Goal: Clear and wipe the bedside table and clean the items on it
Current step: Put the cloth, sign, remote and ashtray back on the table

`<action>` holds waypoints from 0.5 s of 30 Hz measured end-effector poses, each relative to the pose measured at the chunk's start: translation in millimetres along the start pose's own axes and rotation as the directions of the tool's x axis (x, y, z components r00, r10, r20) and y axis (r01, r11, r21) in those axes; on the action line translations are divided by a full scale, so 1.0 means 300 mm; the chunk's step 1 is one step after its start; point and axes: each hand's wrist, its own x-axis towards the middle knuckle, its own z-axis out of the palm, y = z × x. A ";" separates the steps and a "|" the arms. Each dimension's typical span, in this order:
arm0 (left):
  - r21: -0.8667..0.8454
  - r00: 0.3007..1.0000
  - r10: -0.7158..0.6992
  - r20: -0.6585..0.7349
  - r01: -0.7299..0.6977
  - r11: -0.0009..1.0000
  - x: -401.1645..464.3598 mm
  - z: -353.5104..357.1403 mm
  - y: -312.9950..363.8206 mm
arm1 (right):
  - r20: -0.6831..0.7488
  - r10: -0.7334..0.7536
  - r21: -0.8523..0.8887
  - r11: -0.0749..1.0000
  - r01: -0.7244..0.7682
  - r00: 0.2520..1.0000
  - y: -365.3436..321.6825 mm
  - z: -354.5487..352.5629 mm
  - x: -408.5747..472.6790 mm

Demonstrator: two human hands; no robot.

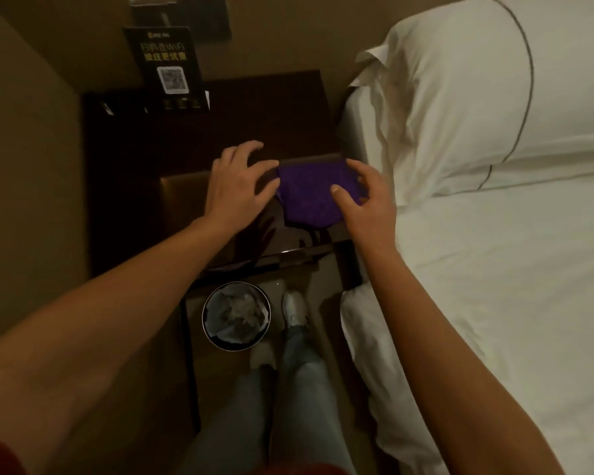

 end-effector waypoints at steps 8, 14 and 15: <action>-0.144 0.981 0.184 0.062 -0.174 0.974 -0.039 0.188 0.343 | -0.185 0.132 -0.057 0.988 -0.145 0.974 0.166 -0.228 -0.225; -0.207 0.933 0.334 0.131 -0.304 0.930 -0.142 0.317 0.615 | -0.273 0.290 -0.007 0.953 -0.304 0.917 0.321 -0.405 -0.423; -0.213 0.922 0.357 0.149 -0.323 0.922 -0.161 0.340 0.660 | -0.292 0.316 0.016 0.946 -0.325 0.903 0.346 -0.438 -0.457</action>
